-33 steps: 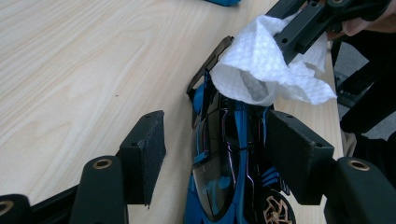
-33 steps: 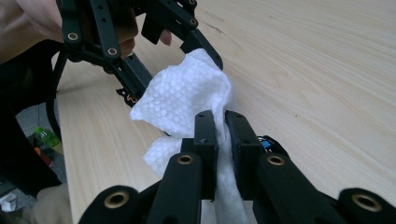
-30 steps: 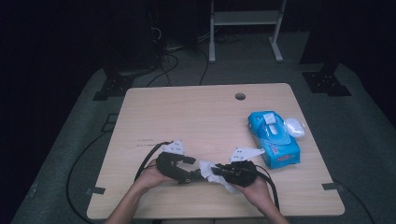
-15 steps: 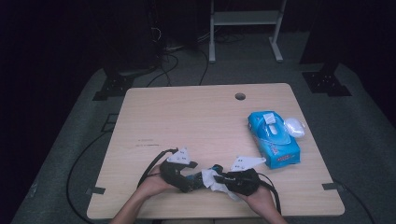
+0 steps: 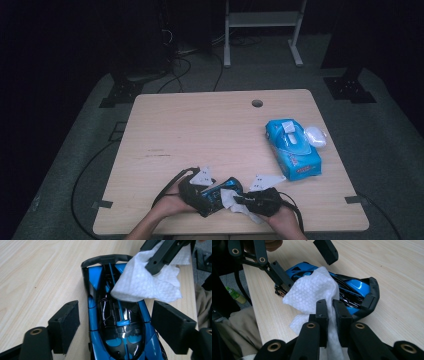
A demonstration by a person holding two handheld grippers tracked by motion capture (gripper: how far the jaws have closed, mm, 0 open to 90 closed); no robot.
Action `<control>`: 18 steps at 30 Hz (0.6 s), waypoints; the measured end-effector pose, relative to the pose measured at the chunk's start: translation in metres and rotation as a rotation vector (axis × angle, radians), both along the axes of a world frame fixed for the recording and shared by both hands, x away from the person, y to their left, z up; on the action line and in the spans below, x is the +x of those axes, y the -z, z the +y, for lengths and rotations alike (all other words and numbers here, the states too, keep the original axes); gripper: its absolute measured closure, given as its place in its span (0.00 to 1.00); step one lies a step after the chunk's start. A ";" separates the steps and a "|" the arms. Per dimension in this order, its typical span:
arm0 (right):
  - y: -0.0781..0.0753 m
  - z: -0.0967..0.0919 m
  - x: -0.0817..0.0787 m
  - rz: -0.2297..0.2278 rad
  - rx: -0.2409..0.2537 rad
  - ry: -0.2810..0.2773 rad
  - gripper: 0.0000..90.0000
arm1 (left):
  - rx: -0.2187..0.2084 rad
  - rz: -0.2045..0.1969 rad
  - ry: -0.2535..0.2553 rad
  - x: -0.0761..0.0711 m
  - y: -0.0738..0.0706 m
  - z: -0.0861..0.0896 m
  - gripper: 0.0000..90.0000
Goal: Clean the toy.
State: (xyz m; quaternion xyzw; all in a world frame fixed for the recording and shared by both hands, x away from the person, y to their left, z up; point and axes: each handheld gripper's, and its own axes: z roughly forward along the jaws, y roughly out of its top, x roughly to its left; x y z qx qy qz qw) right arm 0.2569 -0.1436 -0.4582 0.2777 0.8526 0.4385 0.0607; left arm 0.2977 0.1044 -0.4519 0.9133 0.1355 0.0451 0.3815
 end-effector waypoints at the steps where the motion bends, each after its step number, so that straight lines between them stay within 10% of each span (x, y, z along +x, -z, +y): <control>1: -0.001 -0.002 0.000 0.002 0.001 0.002 0.92 | 0.003 0.001 -0.002 0.000 0.000 0.000 0.24; 18: -0.020 -0.109 -0.002 -0.093 -0.090 0.246 0.92 | 0.007 -0.017 0.005 0.000 -0.001 -0.004 0.21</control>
